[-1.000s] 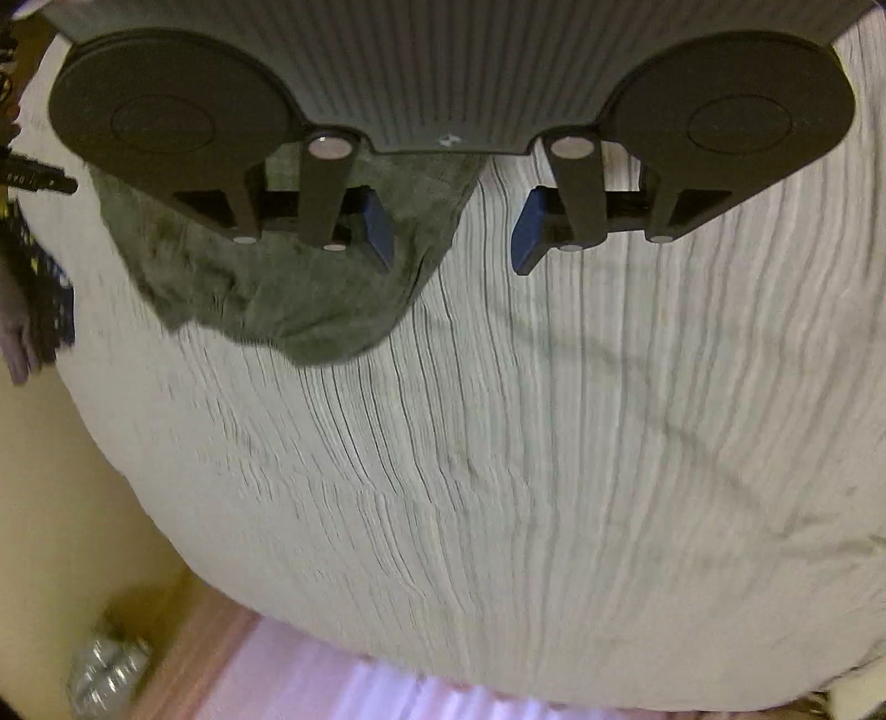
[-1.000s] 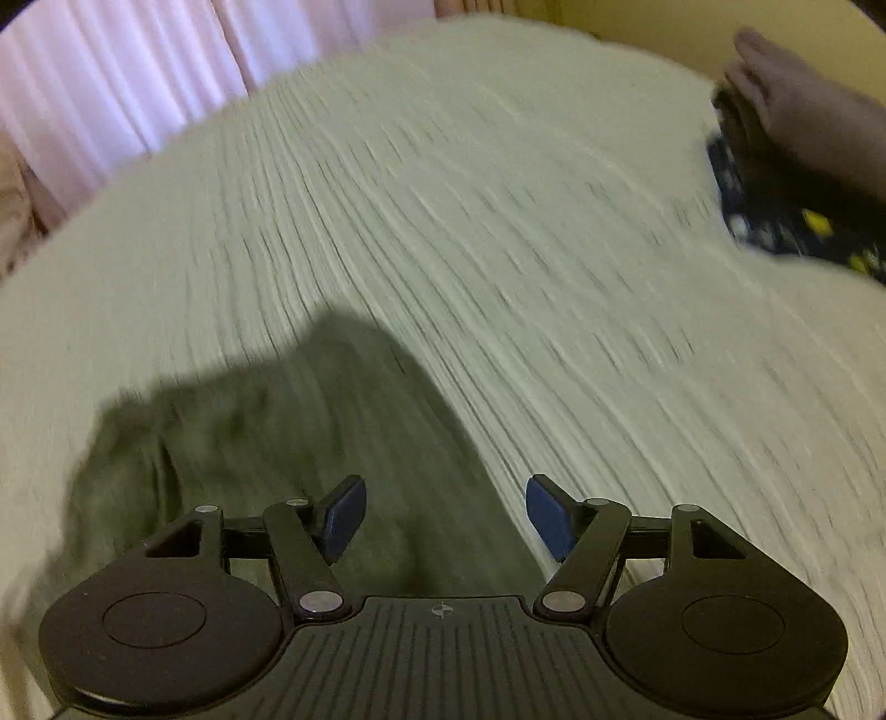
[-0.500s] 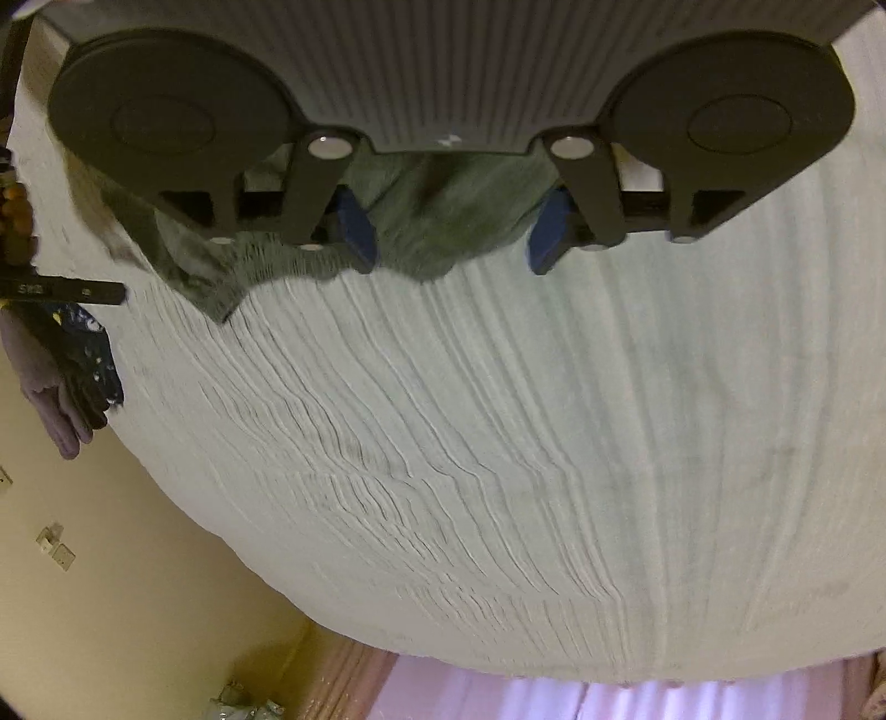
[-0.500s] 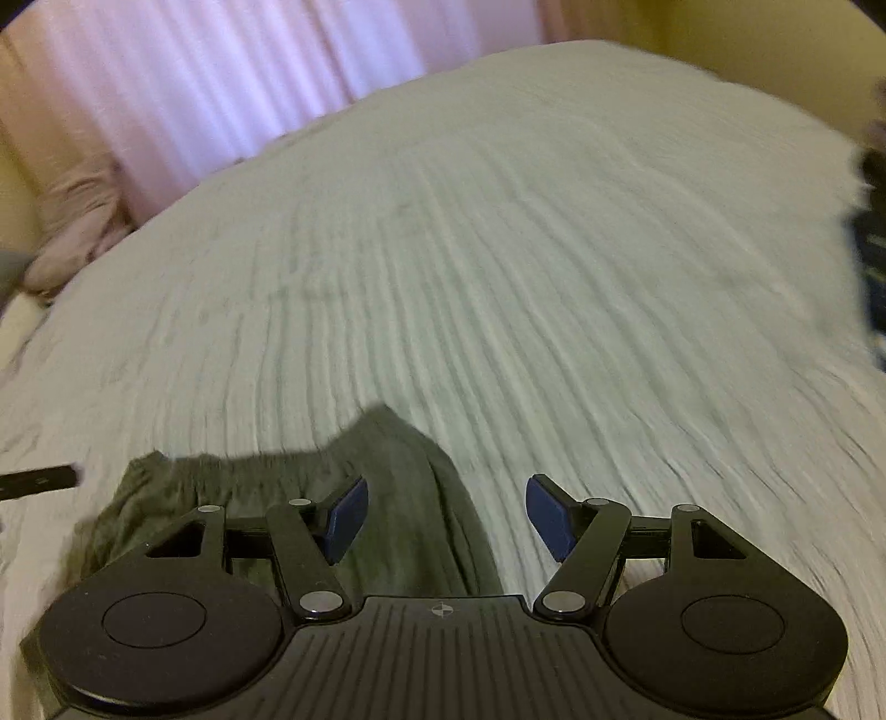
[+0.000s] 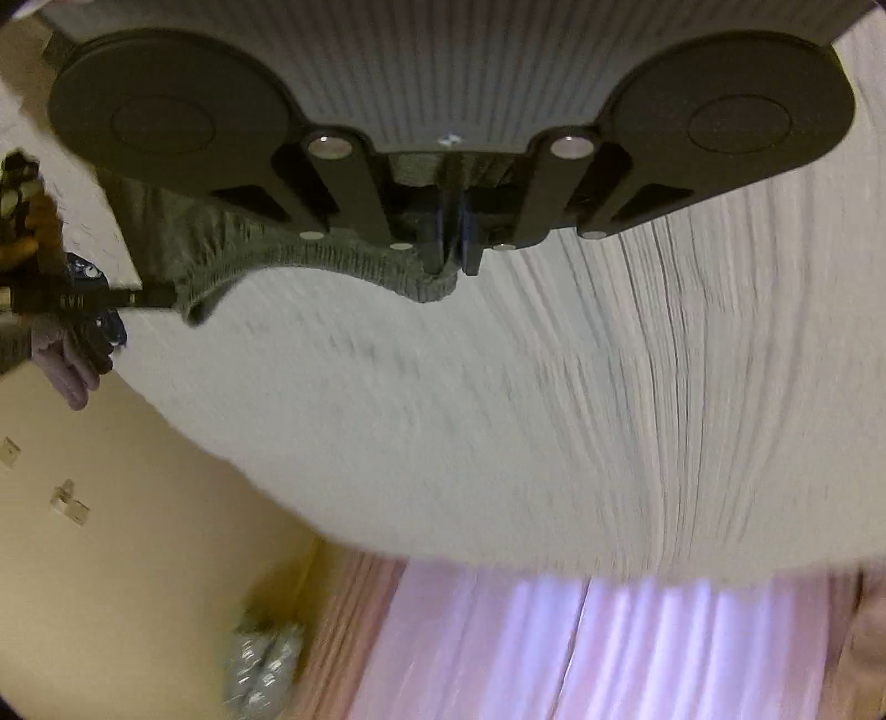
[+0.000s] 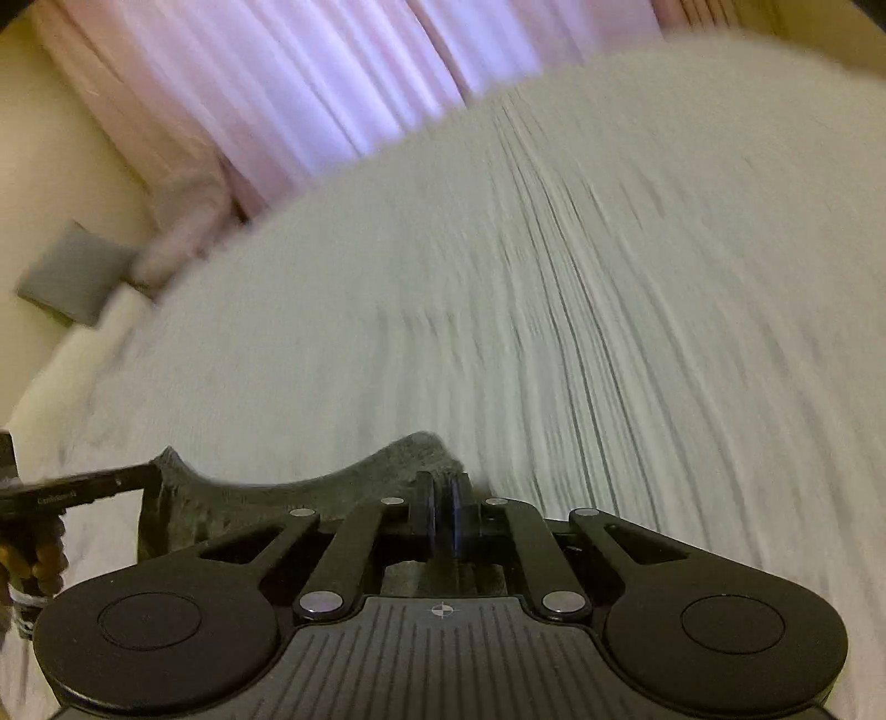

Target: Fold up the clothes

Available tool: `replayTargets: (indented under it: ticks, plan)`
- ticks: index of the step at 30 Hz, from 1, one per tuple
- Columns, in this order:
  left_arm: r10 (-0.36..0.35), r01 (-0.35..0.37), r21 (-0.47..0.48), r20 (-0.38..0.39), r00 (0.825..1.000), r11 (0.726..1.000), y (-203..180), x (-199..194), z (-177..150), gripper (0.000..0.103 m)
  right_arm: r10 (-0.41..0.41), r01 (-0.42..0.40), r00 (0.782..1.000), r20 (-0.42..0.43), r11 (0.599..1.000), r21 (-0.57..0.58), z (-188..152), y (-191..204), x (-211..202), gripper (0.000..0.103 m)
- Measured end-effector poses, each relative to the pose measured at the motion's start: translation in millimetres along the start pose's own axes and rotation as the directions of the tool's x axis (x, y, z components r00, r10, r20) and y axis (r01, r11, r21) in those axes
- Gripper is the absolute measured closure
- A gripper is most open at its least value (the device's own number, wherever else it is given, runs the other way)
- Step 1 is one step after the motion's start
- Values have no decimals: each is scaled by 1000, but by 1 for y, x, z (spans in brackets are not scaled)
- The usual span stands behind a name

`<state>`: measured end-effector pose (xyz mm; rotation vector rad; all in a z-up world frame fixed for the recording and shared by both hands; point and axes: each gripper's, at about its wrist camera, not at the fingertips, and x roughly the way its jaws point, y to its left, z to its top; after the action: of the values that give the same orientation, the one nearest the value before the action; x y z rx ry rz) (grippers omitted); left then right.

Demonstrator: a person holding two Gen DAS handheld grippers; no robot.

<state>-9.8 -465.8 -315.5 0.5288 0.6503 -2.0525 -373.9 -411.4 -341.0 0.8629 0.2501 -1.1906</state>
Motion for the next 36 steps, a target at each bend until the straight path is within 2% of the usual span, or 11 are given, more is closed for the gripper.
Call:
replayTargets:
  ticks: [4, 8, 12, 13, 15, 16, 22, 25, 30, 33, 36]
  plan:
    - [81, -79, 122, -9, 997, 989, -6, 21, 8, 100, -44, 52, 997, 65, 992, -118, 25, 21, 17, 99]
    - [203, -191, 105, -119, 972, 976, 10, 78, 2, 100, -124, 132, 990, 60, 980, -147, 35, 25, 70, 98]
    - [281, -273, 70, -210, 936, 960, 25, 115, -6, 76, -236, 223, 962, -140, 969, -102, 25, 14, 139, 96]
    - [296, -290, 60, -204, 933, 955, 27, 114, -6, 68, -239, 229, 960, -149, 970, -81, 22, 11, 143, 91]
    - [308, -309, 26, -192, 932, 951, 33, 99, -5, 66, -240, 236, 964, -115, 970, -52, 21, 9, 130, 37]
    - [313, -318, 1, -188, 931, 948, 36, 87, -5, 67, -246, 243, 965, -88, 969, -40, 20, 10, 119, 26]
    - [336, -375, -215, -198, 921, 902, 42, -14, -31, 74, -211, 218, 975, -71, 971, 101, -7, -11, 10, 25]
    - [265, -336, -343, -236, 935, 877, 22, -67, -55, 74, -207, 228, 972, -113, 950, 214, -38, -21, -51, 25]
    - [-33, -120, -503, -284, 958, 856, -56, -120, -115, 74, -181, 247, 963, -199, 886, 392, -101, -24, -122, 32]
    - [-195, 7, -567, -271, 943, 824, -100, -138, -145, 74, -159, 245, 964, -214, 846, 474, -127, -14, -142, 33]
    - [-238, 31, -584, -281, 930, 811, -120, -135, -169, 72, -156, 241, 967, -203, 820, 520, -140, -11, -153, 33]
